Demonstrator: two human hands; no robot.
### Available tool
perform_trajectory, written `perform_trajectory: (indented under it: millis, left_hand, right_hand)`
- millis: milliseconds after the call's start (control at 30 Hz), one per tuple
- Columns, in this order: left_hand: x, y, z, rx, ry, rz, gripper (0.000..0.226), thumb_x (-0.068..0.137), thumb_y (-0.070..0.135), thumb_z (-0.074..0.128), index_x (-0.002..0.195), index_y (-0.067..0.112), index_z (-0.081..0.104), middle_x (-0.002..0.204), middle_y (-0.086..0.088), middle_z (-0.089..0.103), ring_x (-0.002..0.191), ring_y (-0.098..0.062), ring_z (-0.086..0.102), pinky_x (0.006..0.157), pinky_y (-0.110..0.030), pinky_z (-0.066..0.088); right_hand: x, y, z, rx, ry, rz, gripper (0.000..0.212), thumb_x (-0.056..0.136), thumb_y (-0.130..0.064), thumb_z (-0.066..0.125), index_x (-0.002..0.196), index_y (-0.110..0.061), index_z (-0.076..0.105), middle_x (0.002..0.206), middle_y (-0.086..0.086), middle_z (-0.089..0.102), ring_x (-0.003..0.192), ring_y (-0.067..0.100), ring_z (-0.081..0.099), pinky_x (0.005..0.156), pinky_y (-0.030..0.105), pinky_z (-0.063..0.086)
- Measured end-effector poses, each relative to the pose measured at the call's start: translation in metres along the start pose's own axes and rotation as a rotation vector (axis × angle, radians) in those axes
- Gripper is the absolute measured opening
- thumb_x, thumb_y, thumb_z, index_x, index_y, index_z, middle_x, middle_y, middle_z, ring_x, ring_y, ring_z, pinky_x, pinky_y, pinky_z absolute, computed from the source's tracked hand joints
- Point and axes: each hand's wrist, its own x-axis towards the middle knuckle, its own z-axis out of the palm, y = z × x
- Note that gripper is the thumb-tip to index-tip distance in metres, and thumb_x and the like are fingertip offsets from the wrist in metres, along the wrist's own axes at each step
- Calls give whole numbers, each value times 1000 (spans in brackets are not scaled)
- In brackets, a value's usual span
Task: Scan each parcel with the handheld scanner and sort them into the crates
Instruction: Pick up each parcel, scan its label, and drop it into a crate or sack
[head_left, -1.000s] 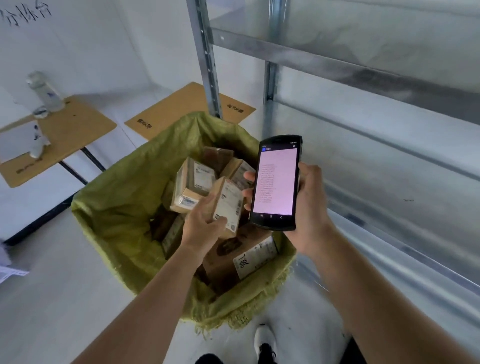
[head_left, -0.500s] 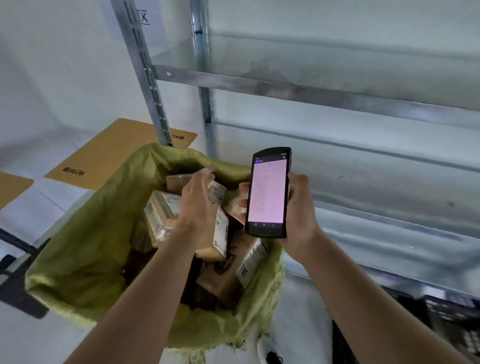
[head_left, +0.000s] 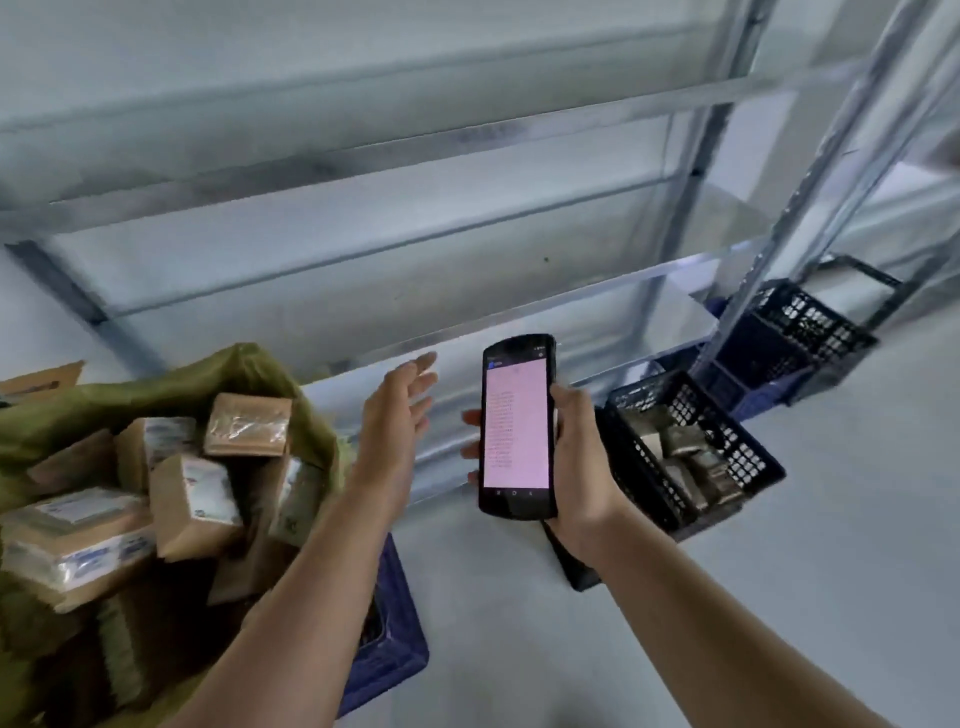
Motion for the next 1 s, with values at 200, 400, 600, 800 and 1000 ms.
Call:
perform_trajectory:
  millis: [200, 400, 600, 800, 1000]
  left_hand:
    - [-25, -37, 175, 95, -222, -93, 38, 109, 42, 39, 127, 32, 71, 133, 0, 69, 128, -24, 61, 118, -47, 42]
    - [-51, -75, 340, 124, -323, -199, 46, 86, 54, 45, 118, 33, 71, 132, -3, 69, 127, -24, 62, 104, -38, 46]
    - [-44, -100, 452, 176, -391, -265, 56, 86, 54, 48, 130, 28, 70, 135, -4, 68, 128, -25, 61, 117, -47, 44]
    - [34, -131, 540, 177, -388, -292, 54, 94, 52, 44, 136, 27, 66, 140, -5, 65, 130, -25, 59, 117, -46, 43]
    - [145, -196, 629, 155, -314, -452, 43, 108, 39, 39, 139, 25, 64, 140, -5, 63, 135, -28, 56, 119, -47, 40]
  right_hand:
    - [-28, -28, -164, 34, 183, 6, 64, 108, -49, 24, 127, -7, 69, 106, 13, 79, 85, 29, 73, 72, 34, 59]
    - [-42, -53, -326, 34, 294, 55, 74, 100, -57, 31, 128, 1, 67, 116, 29, 73, 87, 31, 67, 65, 28, 56]
    - [-25, -87, -447, 17, 365, 69, 64, 109, -44, 21, 125, -6, 70, 110, 17, 79, 82, 27, 71, 66, 31, 58]
    - [57, -118, -524, -8, 433, 113, 63, 108, -44, 24, 125, -4, 69, 114, 20, 77, 84, 31, 70, 80, 46, 55]
    - [172, -143, -602, -34, 422, 236, 65, 108, -44, 23, 122, -2, 70, 101, 19, 79, 68, 23, 68, 60, 28, 54]
